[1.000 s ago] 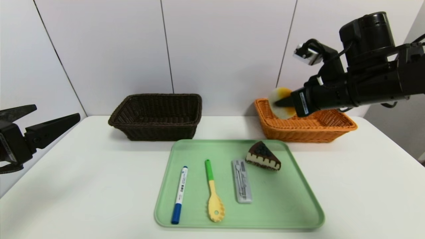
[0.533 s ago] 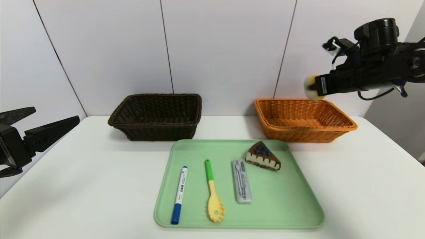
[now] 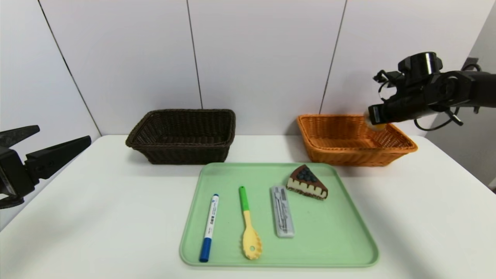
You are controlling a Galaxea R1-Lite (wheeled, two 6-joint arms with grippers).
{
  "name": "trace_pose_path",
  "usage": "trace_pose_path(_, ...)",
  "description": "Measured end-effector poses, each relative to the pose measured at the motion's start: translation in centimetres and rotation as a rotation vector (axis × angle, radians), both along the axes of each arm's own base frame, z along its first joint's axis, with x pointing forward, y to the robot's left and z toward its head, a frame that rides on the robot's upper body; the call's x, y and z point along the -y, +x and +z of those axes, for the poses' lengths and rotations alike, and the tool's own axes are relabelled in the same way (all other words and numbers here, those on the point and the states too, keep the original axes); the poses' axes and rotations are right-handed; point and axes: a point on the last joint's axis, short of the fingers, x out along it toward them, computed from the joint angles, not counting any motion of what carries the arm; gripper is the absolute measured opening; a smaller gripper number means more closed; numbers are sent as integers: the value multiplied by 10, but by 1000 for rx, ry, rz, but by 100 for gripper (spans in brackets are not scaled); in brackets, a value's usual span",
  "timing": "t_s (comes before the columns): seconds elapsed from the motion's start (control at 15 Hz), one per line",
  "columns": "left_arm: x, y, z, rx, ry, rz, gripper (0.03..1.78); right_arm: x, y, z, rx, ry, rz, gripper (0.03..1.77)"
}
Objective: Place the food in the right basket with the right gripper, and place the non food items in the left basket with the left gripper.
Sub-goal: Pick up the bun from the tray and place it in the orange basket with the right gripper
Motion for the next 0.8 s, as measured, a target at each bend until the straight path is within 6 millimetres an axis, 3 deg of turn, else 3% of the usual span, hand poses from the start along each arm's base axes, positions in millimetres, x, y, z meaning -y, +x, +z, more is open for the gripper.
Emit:
trace_pose_path(0.27, 0, -1, 0, 4, 0, -1, 169, 0, 7, -28, -79, 11, -16, 9)
trace_pose_path(0.6, 0, -1, 0, 2, -2, -3, 169, -4, 14, -43, -102, -24, -51, 9)
trace_pose_path(0.67, 0, -1, 0, 2, -2, -3, 169, -5, 15, -44, -103, -29, -56, 17)
trace_pose_path(0.8, 0, 0, 0, 0, -2, -4, 169, -5, 15, -45, -101, -30, -55, 53)
